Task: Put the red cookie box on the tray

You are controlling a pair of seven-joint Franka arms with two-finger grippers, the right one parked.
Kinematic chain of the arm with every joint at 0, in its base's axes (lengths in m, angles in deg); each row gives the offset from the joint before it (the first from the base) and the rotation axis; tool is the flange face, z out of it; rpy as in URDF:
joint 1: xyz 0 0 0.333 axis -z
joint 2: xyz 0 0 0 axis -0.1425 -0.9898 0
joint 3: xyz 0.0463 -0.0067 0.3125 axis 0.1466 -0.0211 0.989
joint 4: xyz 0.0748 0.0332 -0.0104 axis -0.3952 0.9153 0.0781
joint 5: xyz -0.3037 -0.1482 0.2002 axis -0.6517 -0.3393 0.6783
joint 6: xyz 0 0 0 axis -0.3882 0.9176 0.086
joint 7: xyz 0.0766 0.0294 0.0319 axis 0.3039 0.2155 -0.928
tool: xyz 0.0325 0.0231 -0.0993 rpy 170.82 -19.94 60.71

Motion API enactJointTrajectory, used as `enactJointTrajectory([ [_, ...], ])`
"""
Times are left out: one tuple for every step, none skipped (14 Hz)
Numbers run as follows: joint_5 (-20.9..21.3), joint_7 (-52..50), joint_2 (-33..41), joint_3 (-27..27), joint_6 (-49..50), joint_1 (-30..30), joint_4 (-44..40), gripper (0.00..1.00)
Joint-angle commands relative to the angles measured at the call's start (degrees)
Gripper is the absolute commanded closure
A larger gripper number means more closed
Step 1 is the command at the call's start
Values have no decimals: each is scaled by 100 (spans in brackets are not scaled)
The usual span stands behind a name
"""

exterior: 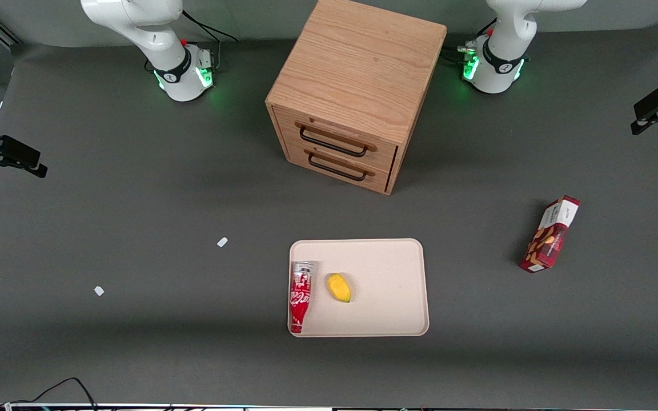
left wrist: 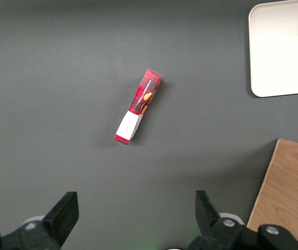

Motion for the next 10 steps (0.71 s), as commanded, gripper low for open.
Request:
enactJointTrajectory([
  [-83, -58, 51, -79, 139, -98, -100, 0],
  [-92, -58, 51, -70, 131, -116, -91, 0],
  [-92, -49, 34, -61, 113, -116, -91, 0],
  [-92, -49, 16, -61, 96, -124, -65, 0],
  [-83, -58, -10, -61, 87, -133, -30, 0],
  [-83, 21, -106, -61, 26, -151, 14, 0],
  [-66, 48, -185, -61, 8, -142, 40, 0],
  [-5, 57, -290, -61, -1, -142, 101, 0],
  [13, 187, -413, -61, -10, -125, 154, 0],
  [92, 328, -519, -61, -175, -124, 294, 0],
])
